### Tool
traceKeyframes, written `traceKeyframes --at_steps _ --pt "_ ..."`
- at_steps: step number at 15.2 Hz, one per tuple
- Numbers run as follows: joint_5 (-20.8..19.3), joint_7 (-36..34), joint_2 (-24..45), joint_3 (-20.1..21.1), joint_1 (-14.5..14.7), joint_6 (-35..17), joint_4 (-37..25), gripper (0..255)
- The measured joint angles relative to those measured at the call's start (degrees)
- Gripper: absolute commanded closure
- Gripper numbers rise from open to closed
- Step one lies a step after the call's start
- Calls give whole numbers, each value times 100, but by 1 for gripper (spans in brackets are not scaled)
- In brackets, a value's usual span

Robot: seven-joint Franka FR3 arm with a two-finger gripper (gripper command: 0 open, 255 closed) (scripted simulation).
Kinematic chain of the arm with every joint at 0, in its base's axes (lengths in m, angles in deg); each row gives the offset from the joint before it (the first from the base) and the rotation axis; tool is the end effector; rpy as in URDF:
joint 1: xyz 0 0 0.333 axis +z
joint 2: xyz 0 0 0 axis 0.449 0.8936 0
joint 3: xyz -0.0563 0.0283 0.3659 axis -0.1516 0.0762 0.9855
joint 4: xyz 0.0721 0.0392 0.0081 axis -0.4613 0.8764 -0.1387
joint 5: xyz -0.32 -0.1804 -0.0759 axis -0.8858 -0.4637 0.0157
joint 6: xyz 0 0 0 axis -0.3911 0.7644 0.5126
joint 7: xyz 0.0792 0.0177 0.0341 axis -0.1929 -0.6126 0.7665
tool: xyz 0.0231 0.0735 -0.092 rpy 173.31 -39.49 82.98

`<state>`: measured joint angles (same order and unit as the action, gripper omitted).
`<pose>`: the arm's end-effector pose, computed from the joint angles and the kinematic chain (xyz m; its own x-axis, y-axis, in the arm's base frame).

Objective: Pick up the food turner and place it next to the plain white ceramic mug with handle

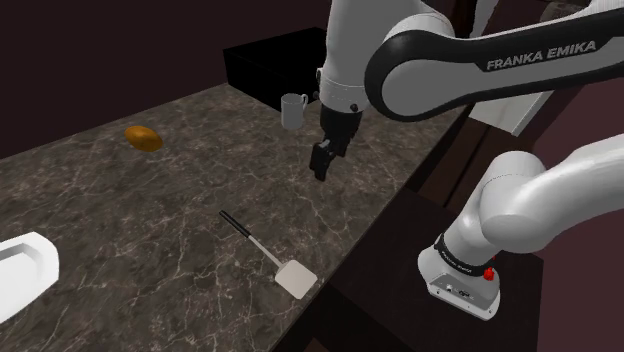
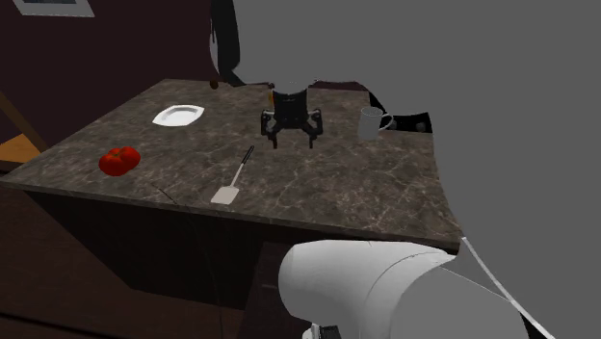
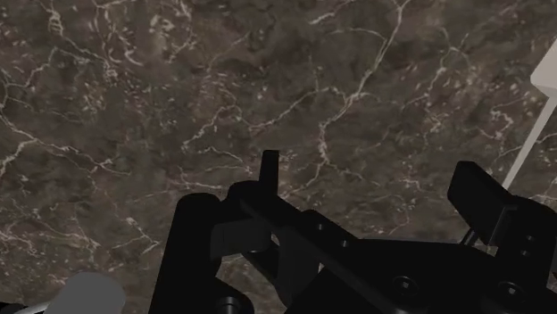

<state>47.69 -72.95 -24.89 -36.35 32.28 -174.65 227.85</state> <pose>0.2897 0.1591 0.5113 0.9941 0.1025 0.0361 0.1015 -0.9944 0.0298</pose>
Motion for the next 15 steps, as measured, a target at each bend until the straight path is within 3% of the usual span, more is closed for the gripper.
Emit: traceKeyframes --at_steps 8,15 --pt "92 -1443 1251 1086 11 -1015 -393 0" --pt "-660 -2993 2730 1943 -178 -1668 -1191 0"
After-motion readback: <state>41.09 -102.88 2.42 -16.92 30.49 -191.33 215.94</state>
